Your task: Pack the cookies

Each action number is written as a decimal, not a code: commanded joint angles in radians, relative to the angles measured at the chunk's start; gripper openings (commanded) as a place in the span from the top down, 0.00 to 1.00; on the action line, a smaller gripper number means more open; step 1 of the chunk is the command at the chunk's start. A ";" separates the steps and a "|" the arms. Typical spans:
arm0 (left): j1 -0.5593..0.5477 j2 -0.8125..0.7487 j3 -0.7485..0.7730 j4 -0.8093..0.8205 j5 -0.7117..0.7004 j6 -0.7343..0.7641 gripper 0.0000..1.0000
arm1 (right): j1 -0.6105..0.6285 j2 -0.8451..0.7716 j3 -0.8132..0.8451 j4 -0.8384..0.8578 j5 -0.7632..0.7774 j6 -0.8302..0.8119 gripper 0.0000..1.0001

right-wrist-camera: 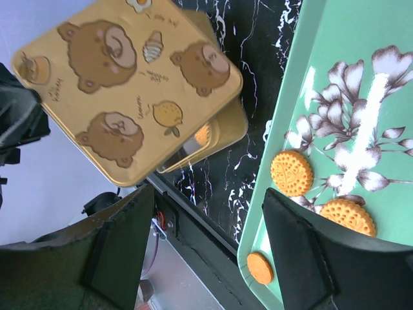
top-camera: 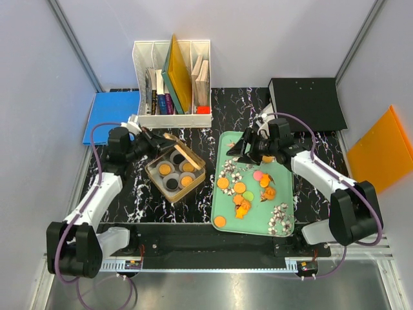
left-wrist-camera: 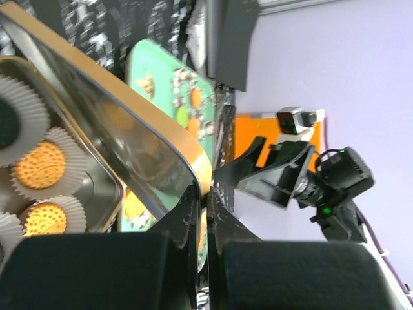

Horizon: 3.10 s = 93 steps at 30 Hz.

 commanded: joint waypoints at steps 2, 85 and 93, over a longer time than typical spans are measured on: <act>0.039 -0.074 -0.077 -0.027 0.017 0.019 1.00 | -0.003 0.054 0.063 0.040 -0.032 0.007 0.24; -0.006 0.399 0.109 1.298 0.389 -0.766 0.77 | -0.021 0.335 0.219 0.994 -0.546 0.685 0.71; 0.000 0.431 0.086 1.298 0.414 -0.746 0.55 | -0.021 0.314 0.221 0.979 -0.555 0.669 0.76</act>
